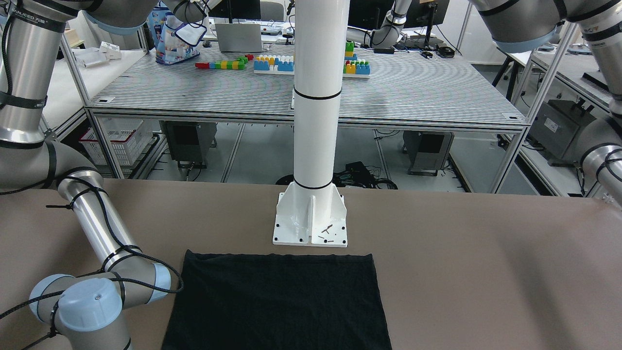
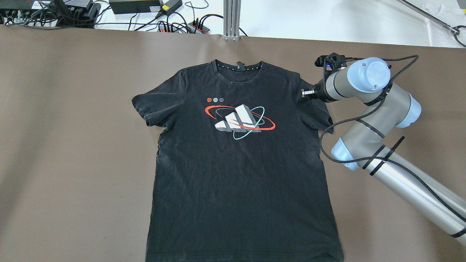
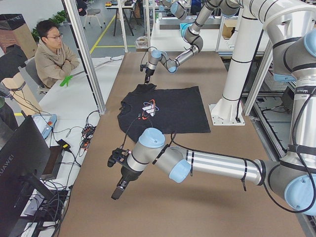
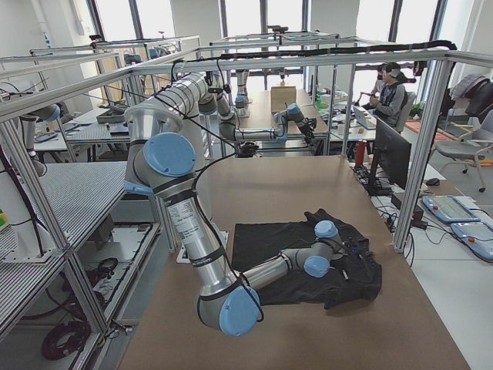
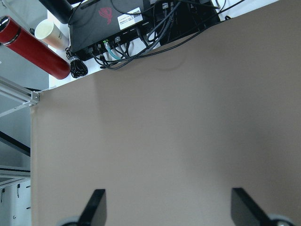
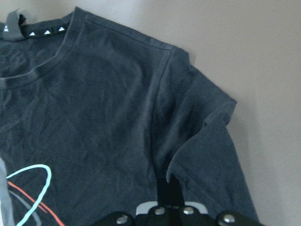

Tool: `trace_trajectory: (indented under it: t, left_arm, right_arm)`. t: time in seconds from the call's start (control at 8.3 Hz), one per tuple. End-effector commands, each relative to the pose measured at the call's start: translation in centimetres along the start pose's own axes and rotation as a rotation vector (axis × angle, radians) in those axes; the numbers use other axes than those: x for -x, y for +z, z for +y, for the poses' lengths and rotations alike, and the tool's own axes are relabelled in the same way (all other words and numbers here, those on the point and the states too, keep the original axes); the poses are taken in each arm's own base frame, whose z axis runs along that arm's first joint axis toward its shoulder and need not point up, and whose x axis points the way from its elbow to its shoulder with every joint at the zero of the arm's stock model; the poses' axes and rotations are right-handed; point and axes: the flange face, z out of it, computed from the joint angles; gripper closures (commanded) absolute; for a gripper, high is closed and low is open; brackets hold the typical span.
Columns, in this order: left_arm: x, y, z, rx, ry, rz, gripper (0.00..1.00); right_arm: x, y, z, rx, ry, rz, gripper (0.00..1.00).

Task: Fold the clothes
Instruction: 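Grasp the sleeve with the right gripper and fold it inward over the shirt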

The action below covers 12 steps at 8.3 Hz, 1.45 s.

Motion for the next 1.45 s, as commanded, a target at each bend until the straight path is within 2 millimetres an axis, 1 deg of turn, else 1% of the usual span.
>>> trace_trajectory:
  t: [0.0,0.12,0.24,0.36,0.48,0.72,0.84,0.96,1.08,1.32]
  left_arm:
    - [-0.1,-0.2,-0.1,-0.005,0.003,0.001,0.07]
    - [-0.1,-0.1,-0.1,-0.003,0.002,0.001,0.07]
    - [-0.1,-0.1,-0.1,-0.003,0.002,0.001,0.07]
    - [-0.1,-0.1,-0.1,-0.003,0.002,0.001,0.07]
    - [-0.1,-0.1,-0.1,-0.002,0.002,0.001,0.07]
    - [-0.1,-0.1,0.0,-0.001,-0.001,0.0,0.06]
    - [-0.1,0.0,0.0,0.0,0.001,0.001,0.06]
    - [-0.6,0.4,0.1,0.006,0.008,0.007,0.06]
    - [-0.7,0.5,0.1,0.008,0.011,0.007,0.06]
    - [-0.7,0.5,0.1,0.008,0.011,0.007,0.06]
  right_arm:
    - [6.7,0.3,1.2,0.025,0.069,-0.041,1.0]
    - [8.4,0.8,0.1,0.0,0.07,-0.001,1.0]
    - [11.9,1.8,-0.3,-0.022,0.08,0.018,1.0]
    - [12.9,2.9,-0.5,-0.024,0.093,0.034,1.0]
    - [12.6,3.5,-0.4,-0.024,0.092,0.05,1.0]
    - [12.3,3.7,-0.4,-0.03,0.089,0.057,1.0]
    - [11.9,3.8,-0.2,-0.029,0.094,0.058,0.21]
    - [11.6,4.0,0.1,-0.028,0.094,0.061,0.06]
    - [10.4,4.0,0.7,-0.025,0.087,0.063,0.06]
    - [6.7,2.7,3.5,-0.026,0.045,0.056,0.06]
